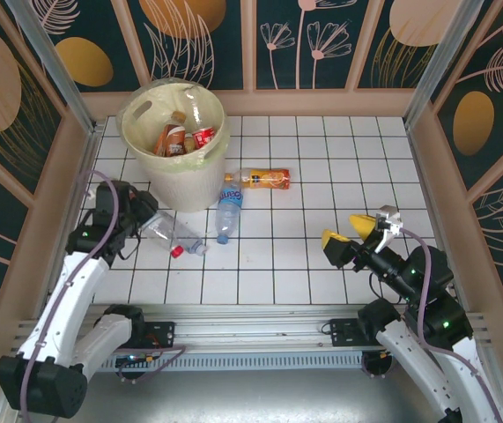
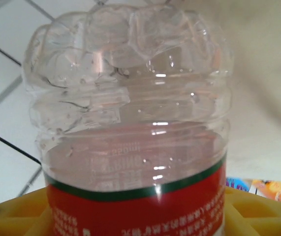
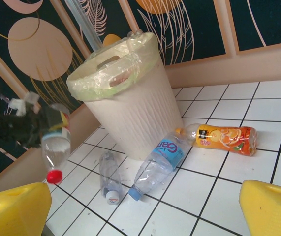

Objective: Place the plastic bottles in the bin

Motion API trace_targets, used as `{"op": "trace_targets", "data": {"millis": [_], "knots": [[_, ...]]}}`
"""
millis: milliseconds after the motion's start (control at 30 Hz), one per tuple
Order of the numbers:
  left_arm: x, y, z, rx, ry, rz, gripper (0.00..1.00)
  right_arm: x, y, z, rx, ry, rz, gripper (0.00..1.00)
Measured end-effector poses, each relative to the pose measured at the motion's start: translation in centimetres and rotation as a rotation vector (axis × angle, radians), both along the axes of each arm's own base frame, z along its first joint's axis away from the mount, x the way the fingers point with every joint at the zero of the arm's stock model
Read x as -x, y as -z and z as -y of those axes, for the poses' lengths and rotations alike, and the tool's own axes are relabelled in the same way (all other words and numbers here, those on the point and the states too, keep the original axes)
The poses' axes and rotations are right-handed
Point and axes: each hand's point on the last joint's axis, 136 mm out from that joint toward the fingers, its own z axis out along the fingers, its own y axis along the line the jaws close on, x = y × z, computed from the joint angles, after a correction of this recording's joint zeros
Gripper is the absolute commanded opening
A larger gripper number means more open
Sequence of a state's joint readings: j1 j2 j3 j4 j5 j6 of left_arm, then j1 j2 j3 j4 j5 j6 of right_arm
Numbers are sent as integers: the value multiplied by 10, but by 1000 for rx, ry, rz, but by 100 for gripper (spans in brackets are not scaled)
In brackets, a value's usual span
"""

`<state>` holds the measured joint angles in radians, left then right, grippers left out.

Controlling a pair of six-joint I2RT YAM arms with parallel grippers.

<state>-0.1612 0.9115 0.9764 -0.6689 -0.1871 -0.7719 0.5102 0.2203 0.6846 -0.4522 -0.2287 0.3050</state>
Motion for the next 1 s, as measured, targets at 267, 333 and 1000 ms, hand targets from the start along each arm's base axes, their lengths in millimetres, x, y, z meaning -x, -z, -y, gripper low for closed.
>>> {"op": "trace_targets", "data": {"millis": [267, 333, 1000], "knots": [[-9, -114, -41, -262, -119, 125, 58, 1, -1, 1, -3, 0, 5, 99], [-15, -140, -47, -306, -137, 156, 58, 1, -1, 1, -3, 0, 5, 99], [-120, -270, -34, -480, -136, 557, 59, -2, -1, 3, -1, 22, 6, 98]]}}
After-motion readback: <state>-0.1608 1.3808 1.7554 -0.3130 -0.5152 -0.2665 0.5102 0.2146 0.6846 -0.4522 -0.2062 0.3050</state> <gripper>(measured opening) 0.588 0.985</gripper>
